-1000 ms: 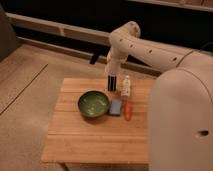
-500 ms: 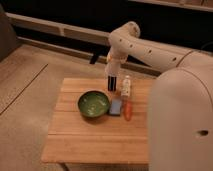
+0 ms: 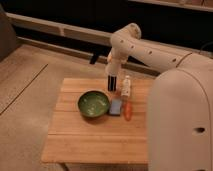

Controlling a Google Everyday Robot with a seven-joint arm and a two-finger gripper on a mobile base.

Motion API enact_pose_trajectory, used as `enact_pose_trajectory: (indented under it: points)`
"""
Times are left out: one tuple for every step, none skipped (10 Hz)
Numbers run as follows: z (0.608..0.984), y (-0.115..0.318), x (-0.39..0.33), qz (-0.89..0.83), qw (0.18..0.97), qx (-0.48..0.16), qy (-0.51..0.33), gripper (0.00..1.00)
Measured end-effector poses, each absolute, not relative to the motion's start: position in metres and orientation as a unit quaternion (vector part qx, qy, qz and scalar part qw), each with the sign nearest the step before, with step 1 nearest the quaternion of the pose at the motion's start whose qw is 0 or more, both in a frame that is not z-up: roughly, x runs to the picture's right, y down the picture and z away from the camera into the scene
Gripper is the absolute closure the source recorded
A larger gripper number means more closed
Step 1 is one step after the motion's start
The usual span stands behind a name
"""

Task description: Place the ceramic cup over the eraser

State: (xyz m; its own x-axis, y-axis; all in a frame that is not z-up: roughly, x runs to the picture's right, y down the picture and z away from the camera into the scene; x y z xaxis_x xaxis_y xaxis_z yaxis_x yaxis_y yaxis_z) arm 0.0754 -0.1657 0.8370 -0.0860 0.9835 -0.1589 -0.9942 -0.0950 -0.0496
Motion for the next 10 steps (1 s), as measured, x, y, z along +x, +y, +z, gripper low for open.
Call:
enact_pose_trajectory:
  points:
    - [0.84, -0.164, 0.075, 0.738, 0.67, -0.077, 0.036, 1.0]
    - [0.845, -0.161, 0.075, 0.74, 0.667, -0.08, 0.038, 1.0]
    - [0.848, -0.158, 0.075, 0.741, 0.665, -0.082, 0.042, 1.0]
    - [0.852, -0.154, 0.077, 0.742, 0.664, -0.084, 0.047, 1.0]
    - [0.858, -0.148, 0.079, 0.742, 0.662, -0.086, 0.056, 1.0]
    - [0.865, -0.142, 0.081, 0.742, 0.661, -0.089, 0.065, 1.0]
    - [0.87, -0.137, 0.082, 0.742, 0.66, -0.092, 0.074, 1.0]
    - [0.877, -0.132, 0.084, 0.74, 0.66, -0.096, 0.083, 1.0]
    - [0.887, -0.126, 0.084, 0.737, 0.662, -0.101, 0.094, 1.0]
    - [0.895, -0.121, 0.082, 0.733, 0.664, -0.106, 0.103, 1.0]
